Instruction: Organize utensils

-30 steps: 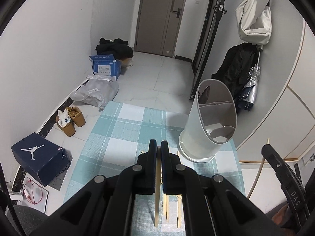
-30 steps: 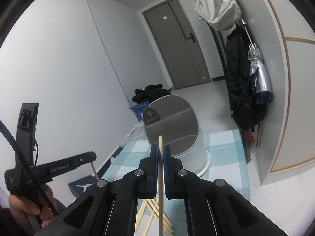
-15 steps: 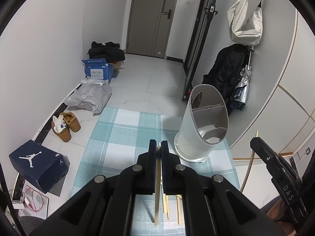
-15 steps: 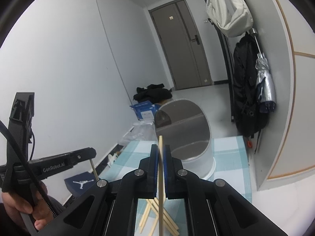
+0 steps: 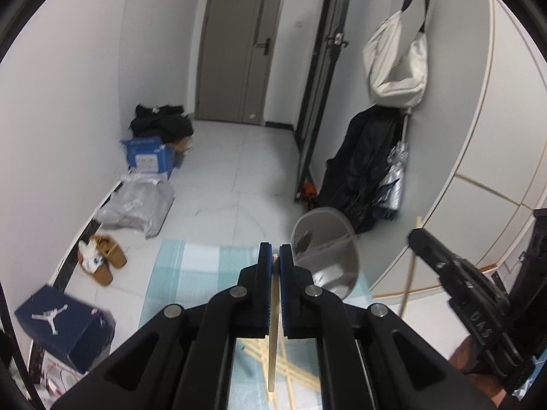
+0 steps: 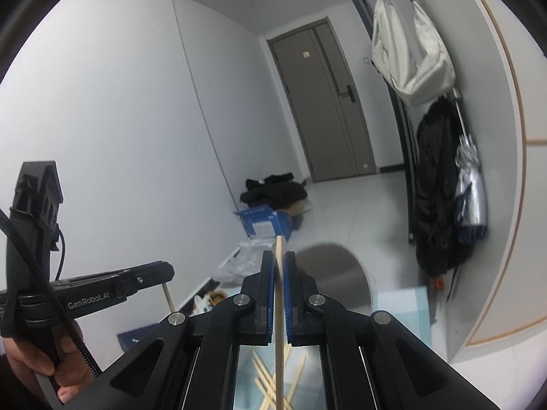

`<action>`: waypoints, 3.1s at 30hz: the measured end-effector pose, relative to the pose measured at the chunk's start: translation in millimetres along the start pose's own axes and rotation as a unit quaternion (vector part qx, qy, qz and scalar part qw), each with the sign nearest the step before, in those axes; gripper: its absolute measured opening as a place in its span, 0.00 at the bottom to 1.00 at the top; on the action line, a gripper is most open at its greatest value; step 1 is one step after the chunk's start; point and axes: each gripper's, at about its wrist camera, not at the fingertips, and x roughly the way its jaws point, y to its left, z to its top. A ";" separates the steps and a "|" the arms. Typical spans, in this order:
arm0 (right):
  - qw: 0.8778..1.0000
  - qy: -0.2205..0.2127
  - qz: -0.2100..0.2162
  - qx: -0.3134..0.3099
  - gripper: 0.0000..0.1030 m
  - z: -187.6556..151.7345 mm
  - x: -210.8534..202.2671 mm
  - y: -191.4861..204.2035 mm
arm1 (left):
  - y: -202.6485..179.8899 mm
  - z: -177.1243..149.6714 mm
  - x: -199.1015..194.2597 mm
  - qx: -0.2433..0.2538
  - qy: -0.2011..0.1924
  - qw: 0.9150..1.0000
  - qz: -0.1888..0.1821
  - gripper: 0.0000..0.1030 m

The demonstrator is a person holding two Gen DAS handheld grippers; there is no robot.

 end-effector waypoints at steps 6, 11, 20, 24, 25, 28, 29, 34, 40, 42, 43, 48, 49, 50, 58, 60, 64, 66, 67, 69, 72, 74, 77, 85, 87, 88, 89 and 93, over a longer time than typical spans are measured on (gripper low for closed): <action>0.999 -0.026 0.013 -0.016 0.04 36.4 8.9 -3.2 | -13.0 37.1 -1.6 0.001 -0.023 0.999 -0.028 0.01; 0.998 -0.048 0.022 -0.025 0.04 62.3 23.6 -13.5 | -12.4 65.5 6.2 -0.021 -0.048 0.998 -0.044 0.01; 0.993 -0.094 0.037 -0.057 0.04 106.4 64.3 -34.7 | 2.9 93.9 45.8 -0.085 -0.065 0.993 -0.059 0.01; 0.992 -0.097 0.039 -0.066 0.04 111.5 89.5 -41.3 | 7.5 94.6 66.8 -0.095 -0.065 0.992 -0.059 0.01; 0.993 -0.096 0.039 -0.065 0.04 110.9 96.3 -43.2 | 8.4 94.6 71.3 -0.097 -0.060 0.992 -0.063 0.01; 0.993 -0.094 0.040 -0.064 0.04 105.1 112.0 -47.0 | 10.3 92.8 80.5 -0.097 -0.059 0.992 -0.060 0.01; 0.993 -0.094 0.040 -0.064 0.04 103.0 115.8 -48.0 | 10.3 93.1 82.6 -0.097 -0.060 0.991 -0.063 0.01; 0.992 -0.104 0.037 -0.061 0.04 92.2 129.2 -55.9 | 4.6 91.1 87.6 -0.065 -0.072 0.993 -0.064 0.01; 0.993 -0.106 0.029 -0.051 0.04 73.6 133.8 -62.5 | -8.4 89.5 88.9 -0.030 -0.074 0.994 -0.068 0.01; 0.993 -0.101 0.030 -0.050 0.04 71.2 134.5 -63.3 | -10.1 87.7 86.1 -0.025 -0.077 0.994 -0.072 0.01; 0.993 -0.101 0.029 -0.052 0.04 70.3 133.5 -63.8 | -10.2 86.6 86.2 -0.022 -0.077 0.994 -0.074 0.01; 0.993 -0.096 0.035 -0.066 0.04 66.3 122.2 -63.5 | -12.9 79.2 83.2 0.001 -0.076 0.994 -0.074 0.01; 0.993 -0.094 0.035 -0.069 0.04 64.4 120.5 -63.2 | -13.5 77.5 82.1 0.006 -0.076 0.994 -0.076 0.01; 0.993 -0.092 0.036 -0.071 0.04 61.8 119.2 -63.2 | -13.9 76.1 81.8 0.010 -0.074 0.994 -0.078 0.01; 0.994 -0.041 0.045 -0.093 0.04 47.1 109.2 -59.2 | -11.8 64.9 83.4 0.003 -0.022 0.997 -0.070 0.01; 0.994 -0.023 0.050 -0.098 0.04 43.1 110.4 -56.1 | -11.6 62.0 85.0 0.000 -0.005 0.998 -0.066 0.01; 0.993 0.009 0.053 -0.103 0.05 34.0 113.1 -49.4 | -9.7 56.3 84.3 -0.008 0.019 0.997 -0.077 0.01; 0.994 0.022 0.051 -0.098 0.07 28.1 112.7 -48.9 | -8.6 54.2 83.9 -0.010 0.033 0.996 -0.085 0.01; 0.994 0.030 0.045 -0.094 0.07 25.5 112.0 -48.6 | -7.9 52.9 82.7 -0.010 0.037 0.996 -0.080 0.02; 0.995 0.033 0.043 -0.085 0.07 24.0 109.3 -50.0 | -4.0 51.5 76.6 -0.015 0.033 0.997 -0.072 0.06; 0.996 0.030 0.037 -0.072 0.17 21.7 97.6 -51.9 | 5.1 49.8 66.2 -0.037 0.027 0.997 -0.059 0.28; 0.997 0.029 0.035 -0.067 0.21 21.9 89.2 -51.7 | 10.7 47.9 58.9 -0.050 0.020 0.997 -0.050 0.33; 0.997 0.029 0.031 -0.069 0.23 20.2 76.0 -47.9 | 16.3 43.1 49.5 -0.056 0.016 0.998 -0.028 0.41; 0.998 0.013 0.006 -0.062 0.49 13.3 34.1 -34.0 | 24.5 19.7 20.5 -0.081 -0.010 0.996 0.033 0.84; 0.998 0.004 0.003 -0.064 0.52 10.0 22.3 -29.3 | 24.8 13.7 15.4 -0.086 -0.013 0.996 0.035 0.85; 0.998 0.000 0.002 -0.064 0.54 8.2 15.5 -26.4 | 24.5 10.2 12.4 -0.084 -0.015 0.996 0.037 0.88; 0.998 -0.004 0.002 -0.063 0.58 6.2 10.0 -24.6 | 24.0 6.5 9.6 -0.081 -0.018 0.996 0.041 0.89; 0.998 -0.009 0.004 -0.063 0.67 -3.4 -5.8 -13.2 | 19.8 -10.9 1.4 -0.070 -0.035 0.995 0.060 0.96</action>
